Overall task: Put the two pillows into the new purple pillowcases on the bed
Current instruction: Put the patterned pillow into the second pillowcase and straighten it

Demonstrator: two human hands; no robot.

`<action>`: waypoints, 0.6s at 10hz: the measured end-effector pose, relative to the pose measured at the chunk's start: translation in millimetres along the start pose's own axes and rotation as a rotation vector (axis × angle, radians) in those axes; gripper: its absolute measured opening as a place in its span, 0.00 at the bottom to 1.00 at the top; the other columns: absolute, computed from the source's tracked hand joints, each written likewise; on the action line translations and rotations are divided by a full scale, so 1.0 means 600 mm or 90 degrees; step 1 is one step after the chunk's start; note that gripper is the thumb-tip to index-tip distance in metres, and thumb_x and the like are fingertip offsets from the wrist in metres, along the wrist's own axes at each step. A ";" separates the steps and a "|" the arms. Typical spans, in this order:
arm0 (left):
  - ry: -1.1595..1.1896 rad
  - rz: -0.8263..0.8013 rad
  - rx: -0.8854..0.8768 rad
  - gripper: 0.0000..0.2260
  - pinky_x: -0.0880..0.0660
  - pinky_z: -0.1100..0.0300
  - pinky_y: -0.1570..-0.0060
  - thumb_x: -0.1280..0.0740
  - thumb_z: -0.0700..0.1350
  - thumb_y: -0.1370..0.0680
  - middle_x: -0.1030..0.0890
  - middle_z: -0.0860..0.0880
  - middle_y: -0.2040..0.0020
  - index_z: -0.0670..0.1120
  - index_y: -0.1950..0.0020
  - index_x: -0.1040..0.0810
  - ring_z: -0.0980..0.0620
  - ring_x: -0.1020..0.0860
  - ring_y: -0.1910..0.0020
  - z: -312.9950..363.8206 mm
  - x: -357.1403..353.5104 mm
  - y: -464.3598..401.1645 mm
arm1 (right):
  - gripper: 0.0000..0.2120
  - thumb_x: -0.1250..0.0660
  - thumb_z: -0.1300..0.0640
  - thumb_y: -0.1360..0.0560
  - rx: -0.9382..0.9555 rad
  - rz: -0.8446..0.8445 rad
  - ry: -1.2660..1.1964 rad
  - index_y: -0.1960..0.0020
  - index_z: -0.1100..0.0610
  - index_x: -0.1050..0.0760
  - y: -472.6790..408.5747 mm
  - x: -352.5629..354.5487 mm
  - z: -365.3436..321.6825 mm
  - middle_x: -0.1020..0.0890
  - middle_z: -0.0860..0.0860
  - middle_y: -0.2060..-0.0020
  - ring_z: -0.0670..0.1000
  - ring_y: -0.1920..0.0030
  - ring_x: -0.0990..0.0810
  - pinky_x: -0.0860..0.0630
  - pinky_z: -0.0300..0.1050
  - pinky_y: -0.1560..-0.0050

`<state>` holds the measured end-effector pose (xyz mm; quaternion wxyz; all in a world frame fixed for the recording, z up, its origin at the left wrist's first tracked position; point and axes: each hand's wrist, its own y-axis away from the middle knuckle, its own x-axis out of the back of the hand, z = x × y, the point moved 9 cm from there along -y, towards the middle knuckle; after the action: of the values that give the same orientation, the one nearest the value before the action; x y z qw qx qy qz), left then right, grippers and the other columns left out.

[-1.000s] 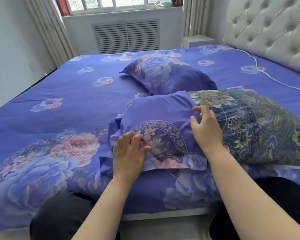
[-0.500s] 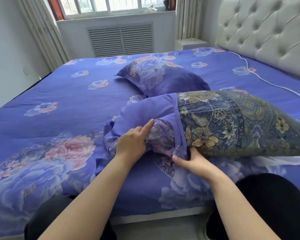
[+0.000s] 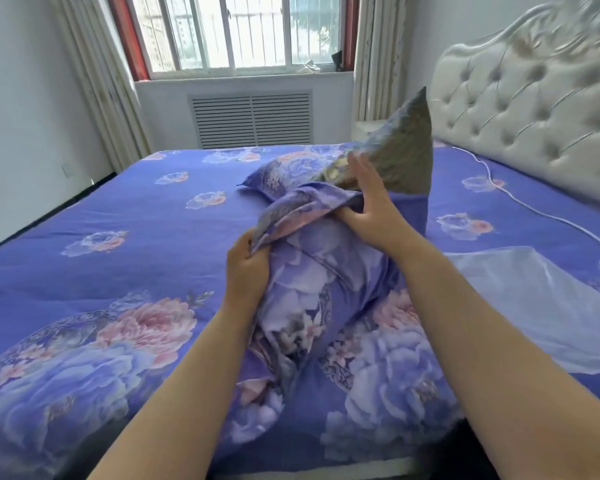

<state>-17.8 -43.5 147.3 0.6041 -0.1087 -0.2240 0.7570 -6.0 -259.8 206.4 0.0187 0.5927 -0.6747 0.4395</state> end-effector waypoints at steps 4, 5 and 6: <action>0.021 0.165 0.297 0.15 0.32 0.64 0.59 0.44 0.36 0.19 0.27 0.46 0.43 0.38 0.33 0.30 0.51 0.31 0.48 -0.249 0.235 0.005 | 0.45 0.32 0.41 0.28 -0.400 -0.037 -0.093 0.23 0.59 0.51 0.120 -0.212 0.174 0.44 0.56 0.25 0.56 0.25 0.45 0.44 0.54 0.26; 0.008 0.135 0.374 0.15 0.30 0.54 0.47 0.43 0.35 0.19 0.25 0.37 0.37 0.39 0.33 0.29 0.49 0.28 0.47 -0.313 0.262 0.020 | 0.49 0.32 0.37 0.31 -0.488 -0.057 -0.127 0.24 0.62 0.50 0.131 -0.254 0.200 0.42 0.58 0.25 0.58 0.27 0.40 0.40 0.55 0.28; 0.078 0.162 0.502 0.16 0.29 0.46 0.40 0.44 0.40 0.19 0.26 0.38 0.34 0.38 0.32 0.31 0.49 0.28 0.47 -0.366 0.300 0.057 | 0.49 0.31 0.35 0.33 -0.625 -0.001 -0.183 0.27 0.66 0.44 0.145 -0.290 0.220 0.35 0.59 0.29 0.59 0.31 0.32 0.34 0.53 0.32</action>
<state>3.9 169.6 -42.3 0.5135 0.0589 0.1345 0.8455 39.7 -212.5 -19.1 0.2019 0.5689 -0.7971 -0.0154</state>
